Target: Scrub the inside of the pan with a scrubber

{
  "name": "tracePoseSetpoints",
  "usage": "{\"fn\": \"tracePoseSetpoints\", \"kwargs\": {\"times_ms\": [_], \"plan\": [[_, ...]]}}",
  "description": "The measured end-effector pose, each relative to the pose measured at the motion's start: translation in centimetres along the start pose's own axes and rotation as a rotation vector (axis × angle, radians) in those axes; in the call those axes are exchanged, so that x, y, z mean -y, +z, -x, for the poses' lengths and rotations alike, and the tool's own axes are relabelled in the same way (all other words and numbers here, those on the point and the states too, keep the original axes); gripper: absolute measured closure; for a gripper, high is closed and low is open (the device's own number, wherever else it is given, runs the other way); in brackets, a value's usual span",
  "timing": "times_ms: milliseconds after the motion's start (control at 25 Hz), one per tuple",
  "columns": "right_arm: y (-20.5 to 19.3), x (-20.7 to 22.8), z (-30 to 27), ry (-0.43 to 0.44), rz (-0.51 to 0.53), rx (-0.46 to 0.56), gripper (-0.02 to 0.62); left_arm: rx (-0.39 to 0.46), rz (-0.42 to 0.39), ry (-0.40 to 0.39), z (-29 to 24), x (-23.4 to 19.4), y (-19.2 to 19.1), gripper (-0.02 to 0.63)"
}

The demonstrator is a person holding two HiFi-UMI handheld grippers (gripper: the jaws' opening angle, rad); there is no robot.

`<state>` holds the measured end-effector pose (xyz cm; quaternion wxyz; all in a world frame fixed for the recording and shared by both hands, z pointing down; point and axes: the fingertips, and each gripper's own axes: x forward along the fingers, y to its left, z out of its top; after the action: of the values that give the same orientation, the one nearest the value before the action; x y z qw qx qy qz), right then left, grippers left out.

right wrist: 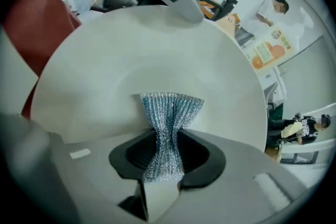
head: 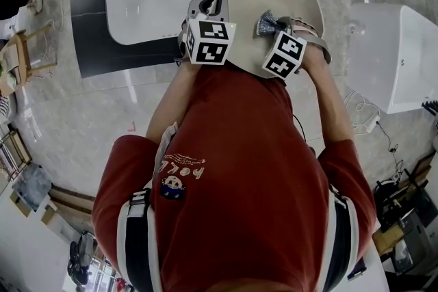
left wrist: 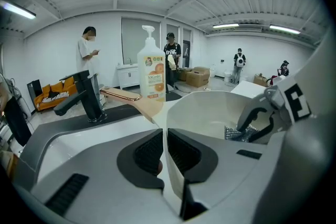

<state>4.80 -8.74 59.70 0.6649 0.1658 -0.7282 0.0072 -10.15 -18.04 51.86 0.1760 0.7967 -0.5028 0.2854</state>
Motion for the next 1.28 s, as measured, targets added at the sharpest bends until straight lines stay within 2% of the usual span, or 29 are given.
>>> {"fn": "tracePoseSetpoints", "kwargs": {"times_ms": [160,320,600,760,920,1080,1200,1280], "plan": [[-1.0,3.8,-1.1,-0.079,-0.082,-0.042,0.459,0.000,-0.002,-0.001,0.0,0.0,0.0,0.571],[0.2,6.5,-2.1,-0.134,-0.095,-0.042,0.459,0.000,-0.004,0.002,-0.1,0.1,0.0,0.571],[3.0,6.9,-2.2,-0.139,-0.078,0.045,0.459,-0.001,0.001,0.003,0.0,0.0,-0.1,0.571],[3.7,5.2,-1.6,-0.094,-0.055,0.090,0.459,-0.002,0.001,0.001,-0.1,0.0,0.0,0.571],[4.5,1.9,-0.8,-0.029,0.027,0.097,0.457,-0.002,0.003,0.002,-0.1,0.0,-0.1,0.571],[3.7,-1.6,0.2,0.082,0.084,0.068,0.454,-0.001,0.006,-0.002,-0.1,0.0,-0.1,0.571],[1.9,-3.1,0.8,0.159,0.062,0.026,0.449,-0.001,0.004,-0.005,-0.2,0.0,-0.1,0.571],[0.5,-3.0,0.8,0.169,0.019,-0.005,0.448,0.000,0.001,-0.007,-0.3,0.1,-0.1,0.571]]}}
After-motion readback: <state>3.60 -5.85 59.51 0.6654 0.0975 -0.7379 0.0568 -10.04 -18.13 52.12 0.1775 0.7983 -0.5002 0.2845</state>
